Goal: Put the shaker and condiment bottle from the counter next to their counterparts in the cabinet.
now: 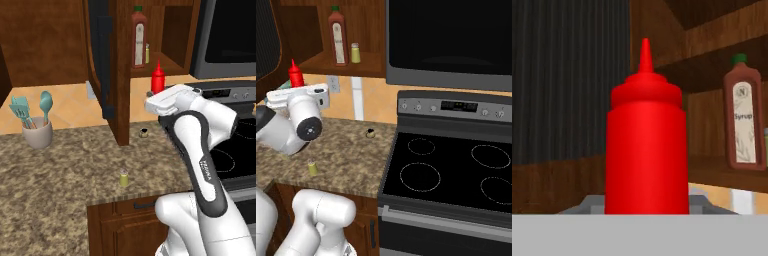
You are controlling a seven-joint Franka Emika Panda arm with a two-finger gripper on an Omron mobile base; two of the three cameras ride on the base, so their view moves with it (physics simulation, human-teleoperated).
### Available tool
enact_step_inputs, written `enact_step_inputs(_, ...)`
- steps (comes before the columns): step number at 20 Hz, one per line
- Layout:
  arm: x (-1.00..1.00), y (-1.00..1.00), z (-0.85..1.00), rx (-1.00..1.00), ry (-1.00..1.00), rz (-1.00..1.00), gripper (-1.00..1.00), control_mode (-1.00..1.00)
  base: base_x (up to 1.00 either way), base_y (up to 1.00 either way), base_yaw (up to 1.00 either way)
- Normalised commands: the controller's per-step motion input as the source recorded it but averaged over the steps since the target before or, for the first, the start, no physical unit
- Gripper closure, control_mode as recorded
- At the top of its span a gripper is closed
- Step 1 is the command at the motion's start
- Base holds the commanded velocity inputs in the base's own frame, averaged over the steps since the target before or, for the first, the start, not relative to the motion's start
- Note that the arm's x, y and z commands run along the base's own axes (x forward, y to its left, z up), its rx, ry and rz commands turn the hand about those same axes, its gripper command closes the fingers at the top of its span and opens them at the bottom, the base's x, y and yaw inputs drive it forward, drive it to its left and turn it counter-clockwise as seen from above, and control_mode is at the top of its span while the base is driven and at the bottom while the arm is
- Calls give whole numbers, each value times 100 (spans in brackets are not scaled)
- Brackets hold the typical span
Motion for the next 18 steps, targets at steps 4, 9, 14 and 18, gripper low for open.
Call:
enact_step_inputs(4,-1,2,90,-1,0,-17,100,-100,0,0,0)
enact_step_inputs(9,0,0,3,0,1,-1,100,-100,0,0,0)
enact_step_inputs(14,49,-2,2,0,2,0,100,-100,0,0,0)
enact_step_inputs(18,62,-2,10,0,0,0,100,-100,0,0,0)
